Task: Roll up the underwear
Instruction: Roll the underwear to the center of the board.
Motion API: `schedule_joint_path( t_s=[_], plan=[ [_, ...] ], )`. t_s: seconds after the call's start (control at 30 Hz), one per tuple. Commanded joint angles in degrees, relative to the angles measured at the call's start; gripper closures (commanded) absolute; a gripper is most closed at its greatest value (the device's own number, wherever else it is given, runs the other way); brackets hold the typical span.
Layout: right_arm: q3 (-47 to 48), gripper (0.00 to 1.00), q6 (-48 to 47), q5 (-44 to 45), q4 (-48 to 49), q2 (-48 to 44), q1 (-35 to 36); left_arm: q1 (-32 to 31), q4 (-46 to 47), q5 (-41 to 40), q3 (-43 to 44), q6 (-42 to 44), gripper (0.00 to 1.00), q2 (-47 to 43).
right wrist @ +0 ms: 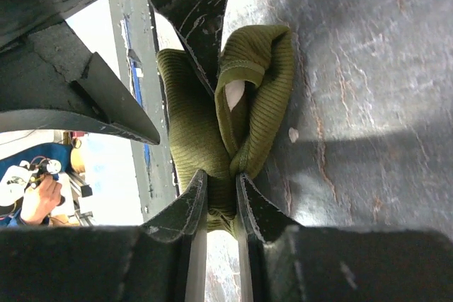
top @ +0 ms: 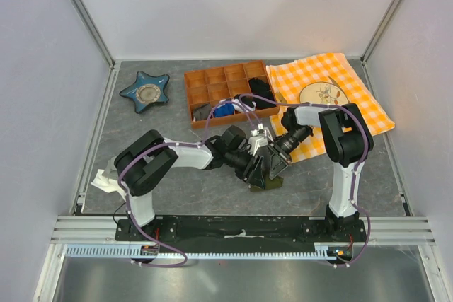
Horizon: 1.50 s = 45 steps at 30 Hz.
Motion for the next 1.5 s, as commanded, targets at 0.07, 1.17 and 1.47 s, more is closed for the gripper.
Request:
schedule_joint_path(
  t_s=[0.07,1.17,1.47],
  plan=[
    [-1.3,0.81,-6.4,4.0,-1.7,0.0,4.8,1.2,5.5,-17.2,-3.7,0.5,0.41,-3.9],
    [-1.4,0.81,-9.0,-0.7,-2.0,-3.7,0.4,3.3,5.9,-23.3,-14.3,0.1,0.37,-19.8],
    [-1.2,0.81,-9.5,-1.9,-2.1,-6.0,-0.5,4.3,5.9,-23.6,-17.1,-2.0,0.35,-25.7]
  ],
)
